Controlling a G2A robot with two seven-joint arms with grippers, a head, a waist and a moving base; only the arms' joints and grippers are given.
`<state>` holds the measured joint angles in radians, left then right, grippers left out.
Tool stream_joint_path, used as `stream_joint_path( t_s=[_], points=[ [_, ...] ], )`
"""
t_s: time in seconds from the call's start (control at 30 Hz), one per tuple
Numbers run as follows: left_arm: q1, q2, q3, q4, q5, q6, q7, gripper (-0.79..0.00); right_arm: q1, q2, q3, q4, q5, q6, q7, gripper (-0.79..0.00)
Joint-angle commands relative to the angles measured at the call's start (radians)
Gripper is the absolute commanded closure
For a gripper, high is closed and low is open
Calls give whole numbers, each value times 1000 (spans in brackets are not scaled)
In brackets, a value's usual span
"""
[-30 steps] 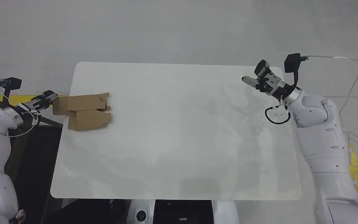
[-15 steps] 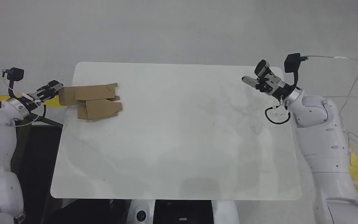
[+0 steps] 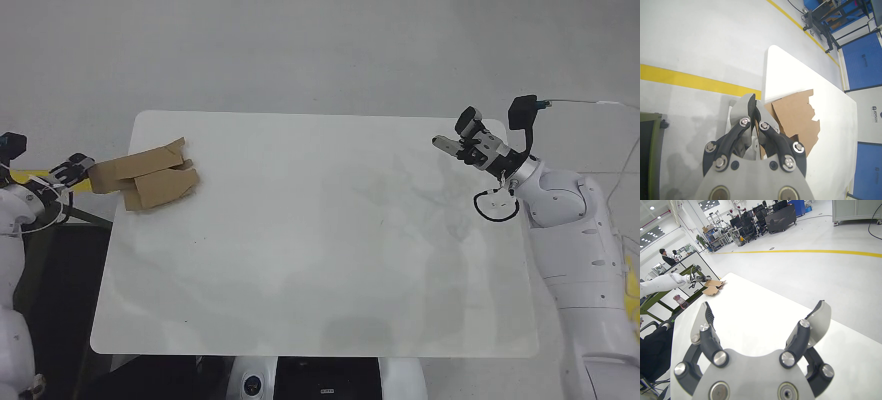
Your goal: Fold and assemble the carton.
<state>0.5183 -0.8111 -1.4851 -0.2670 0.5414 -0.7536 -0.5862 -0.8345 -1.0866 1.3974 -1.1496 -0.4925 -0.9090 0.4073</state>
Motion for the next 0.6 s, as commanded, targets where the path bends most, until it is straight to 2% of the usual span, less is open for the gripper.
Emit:
stream_joint_path(
  t_s=[0.0,0.03,0.2,0.4,0.57],
  points=[
    [2,2,4,3,12,17,19,-634,0,0,0,0,0,0,0,-785],
    [2,3,5,3,15,26,29,-785,0,0,0,0,0,0,0,-785],
    [2,6,7,9,11,35,40,-785,0,0,0,0,0,0,0,-785],
    [19,23,8,10,14,-85,14,-785,0,0,0,0,0,0,0,-785],
    [28,34,8,16,13,-123,5,-785,0,0,0,0,0,0,0,-785]
  ],
)
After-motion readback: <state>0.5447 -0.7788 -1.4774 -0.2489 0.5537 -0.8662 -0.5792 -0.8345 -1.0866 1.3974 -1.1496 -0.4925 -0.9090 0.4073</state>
